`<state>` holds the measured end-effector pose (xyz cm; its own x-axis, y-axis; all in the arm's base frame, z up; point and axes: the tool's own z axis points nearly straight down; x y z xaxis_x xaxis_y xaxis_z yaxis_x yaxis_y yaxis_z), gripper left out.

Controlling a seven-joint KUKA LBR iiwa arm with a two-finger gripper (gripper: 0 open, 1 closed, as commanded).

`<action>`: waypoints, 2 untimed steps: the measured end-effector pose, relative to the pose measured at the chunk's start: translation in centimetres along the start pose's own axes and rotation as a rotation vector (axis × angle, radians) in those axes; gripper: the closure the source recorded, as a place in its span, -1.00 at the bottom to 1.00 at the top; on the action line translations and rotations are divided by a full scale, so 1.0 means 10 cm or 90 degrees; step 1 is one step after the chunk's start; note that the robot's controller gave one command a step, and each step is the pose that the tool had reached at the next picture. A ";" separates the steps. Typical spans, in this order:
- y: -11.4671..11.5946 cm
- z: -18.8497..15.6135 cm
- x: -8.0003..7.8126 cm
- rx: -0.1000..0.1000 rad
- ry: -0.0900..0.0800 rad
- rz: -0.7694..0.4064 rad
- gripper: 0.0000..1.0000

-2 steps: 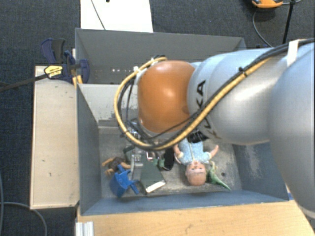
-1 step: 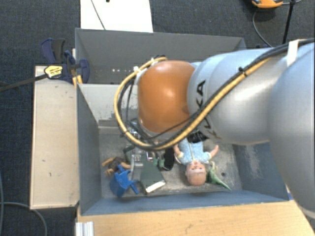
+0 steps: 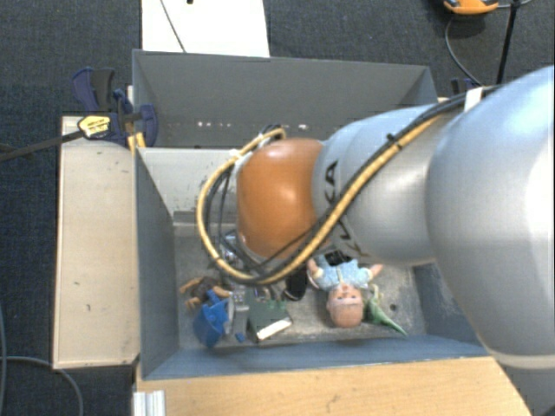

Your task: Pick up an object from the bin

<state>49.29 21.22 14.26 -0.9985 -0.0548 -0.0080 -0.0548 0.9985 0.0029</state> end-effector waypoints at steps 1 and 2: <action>0.06 0.47 0.01 0.001 0.006 -0.140 -1.00; -0.08 0.65 0.07 -0.004 -0.009 -0.292 1.00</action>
Offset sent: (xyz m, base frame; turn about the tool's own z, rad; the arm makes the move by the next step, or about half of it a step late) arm -0.0113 -0.0134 -0.0726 -0.4626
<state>48.69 20.36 7.70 -0.8708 -0.4912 -0.0232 -0.4913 0.8710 0.0024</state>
